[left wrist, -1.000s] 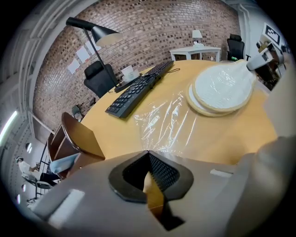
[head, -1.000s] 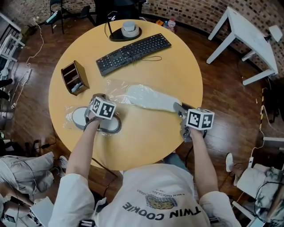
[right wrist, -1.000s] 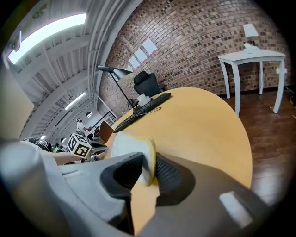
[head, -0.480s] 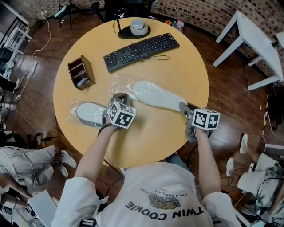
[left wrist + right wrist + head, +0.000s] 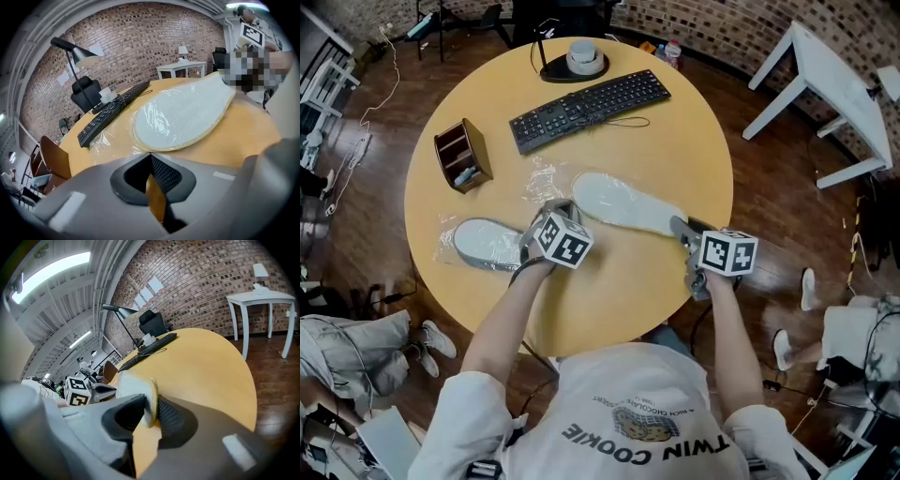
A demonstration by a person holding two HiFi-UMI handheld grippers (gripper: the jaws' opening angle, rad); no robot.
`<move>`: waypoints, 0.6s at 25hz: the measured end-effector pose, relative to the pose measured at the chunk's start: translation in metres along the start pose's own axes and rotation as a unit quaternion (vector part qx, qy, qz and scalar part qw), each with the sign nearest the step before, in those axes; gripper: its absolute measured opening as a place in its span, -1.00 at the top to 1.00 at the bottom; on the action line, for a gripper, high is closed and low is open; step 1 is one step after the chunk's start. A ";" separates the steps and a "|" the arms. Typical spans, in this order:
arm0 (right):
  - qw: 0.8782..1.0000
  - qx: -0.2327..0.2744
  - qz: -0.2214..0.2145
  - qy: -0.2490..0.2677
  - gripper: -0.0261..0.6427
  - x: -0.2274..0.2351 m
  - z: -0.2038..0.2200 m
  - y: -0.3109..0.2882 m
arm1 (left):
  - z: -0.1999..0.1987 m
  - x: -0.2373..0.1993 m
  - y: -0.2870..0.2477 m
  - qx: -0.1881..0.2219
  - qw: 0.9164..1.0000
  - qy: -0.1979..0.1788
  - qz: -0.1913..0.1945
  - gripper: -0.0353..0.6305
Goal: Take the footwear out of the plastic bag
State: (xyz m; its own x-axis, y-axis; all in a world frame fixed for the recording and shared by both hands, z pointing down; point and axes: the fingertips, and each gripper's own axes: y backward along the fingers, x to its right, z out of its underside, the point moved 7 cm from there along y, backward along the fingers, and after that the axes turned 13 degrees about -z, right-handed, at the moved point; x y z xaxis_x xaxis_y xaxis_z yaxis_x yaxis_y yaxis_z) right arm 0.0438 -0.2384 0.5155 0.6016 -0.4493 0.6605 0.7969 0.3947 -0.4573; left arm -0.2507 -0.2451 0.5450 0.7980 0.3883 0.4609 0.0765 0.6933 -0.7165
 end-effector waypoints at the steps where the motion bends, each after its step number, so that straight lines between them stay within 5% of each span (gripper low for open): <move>1: 1.000 0.001 0.001 0.001 0.68 0.000 0.000 0.001 | -0.001 0.000 -0.001 -0.002 1.000 0.001 -0.001 0.88; 15: 1.000 0.018 0.016 0.016 0.69 0.004 0.009 0.041 | -0.004 0.005 -0.002 -0.034 0.999 -0.014 -0.035 0.88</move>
State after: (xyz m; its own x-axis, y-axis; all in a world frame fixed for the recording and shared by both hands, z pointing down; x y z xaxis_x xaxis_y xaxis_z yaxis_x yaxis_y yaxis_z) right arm 0.0786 -0.2169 0.5051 0.6280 -0.4612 0.6269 0.7756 0.4370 -0.4555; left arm -0.2444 -0.2475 0.5466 0.7719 0.3589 0.5247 0.1715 0.6772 -0.7155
